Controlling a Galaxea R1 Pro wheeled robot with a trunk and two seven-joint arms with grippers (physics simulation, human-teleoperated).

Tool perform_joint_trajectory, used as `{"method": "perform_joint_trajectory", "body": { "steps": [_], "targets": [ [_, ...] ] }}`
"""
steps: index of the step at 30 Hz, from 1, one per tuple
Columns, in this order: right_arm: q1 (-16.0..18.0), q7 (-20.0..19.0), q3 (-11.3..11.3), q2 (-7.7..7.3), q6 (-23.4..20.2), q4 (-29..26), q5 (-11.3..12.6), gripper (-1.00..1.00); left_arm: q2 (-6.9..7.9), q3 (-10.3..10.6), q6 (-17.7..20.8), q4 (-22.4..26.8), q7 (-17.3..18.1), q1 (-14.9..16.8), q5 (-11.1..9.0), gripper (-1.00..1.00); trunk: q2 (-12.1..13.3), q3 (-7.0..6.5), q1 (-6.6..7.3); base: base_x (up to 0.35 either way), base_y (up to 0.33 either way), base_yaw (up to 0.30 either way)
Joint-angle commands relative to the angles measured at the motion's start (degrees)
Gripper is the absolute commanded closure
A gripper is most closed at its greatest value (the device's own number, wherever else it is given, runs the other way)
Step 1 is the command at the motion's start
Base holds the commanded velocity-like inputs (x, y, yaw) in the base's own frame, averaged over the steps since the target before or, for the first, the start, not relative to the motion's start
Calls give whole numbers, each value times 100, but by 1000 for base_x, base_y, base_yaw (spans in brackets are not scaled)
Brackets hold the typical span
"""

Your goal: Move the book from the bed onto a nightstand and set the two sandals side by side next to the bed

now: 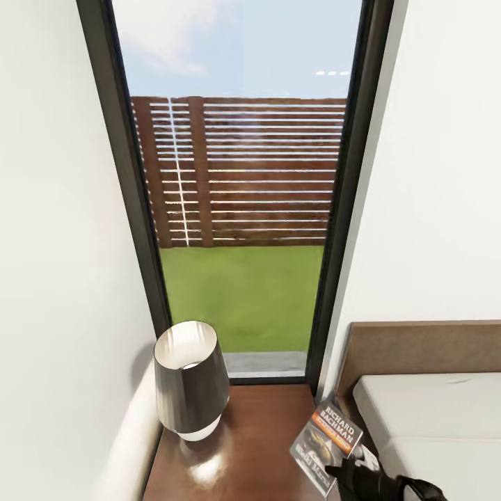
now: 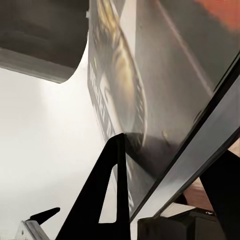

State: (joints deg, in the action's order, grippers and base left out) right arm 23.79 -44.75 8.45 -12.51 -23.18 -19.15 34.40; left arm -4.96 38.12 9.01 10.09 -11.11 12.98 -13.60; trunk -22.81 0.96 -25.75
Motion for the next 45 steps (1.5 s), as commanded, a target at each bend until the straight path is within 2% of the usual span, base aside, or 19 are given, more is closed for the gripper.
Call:
{"method": "perform_joint_trajectory", "body": {
  "steps": [1,7,12,21,27,32,39,45],
  "targets": [
    [44,14,37,-4,-61,-2,45,100,3,50,31,15,-34,3,-55,-100,-11,11,-3,0,0,0],
    [185,24,46,5,-261,-6,42,100,0,48,33,24,-38,3,-55,-100,-11,11,-3,0,0,0],
    [351,29,49,40,-593,-9,41,100,-2,48,33,27,-39,3,-55,-100,-11,11,-3,0,0,0],
    [588,-31,56,252,-967,-8,40,100,-1,51,34,72,-57,3,-55,-100,-11,11,-3,0,0,0],
    [656,-48,64,371,-1106,-8,40,100,-4,48,37,135,-407,3,-55,-100,-11,11,-3,0,0,0],
    [703,-16,72,403,-1132,-6,40,100,-4,47,131,170,-486,3,-55,-100,-11,11,-3,0,0,0],
    [721,16,228,455,-1142,-2,31,100,9,39,252,171,-167,3,-66,-100,-11,11,-3,0,0,0],
    [725,25,317,480,-1137,-2,21,100,21,32,226,167,-39,3,-85,-100,-11,11,-3,0,0,0]
  ]
}}
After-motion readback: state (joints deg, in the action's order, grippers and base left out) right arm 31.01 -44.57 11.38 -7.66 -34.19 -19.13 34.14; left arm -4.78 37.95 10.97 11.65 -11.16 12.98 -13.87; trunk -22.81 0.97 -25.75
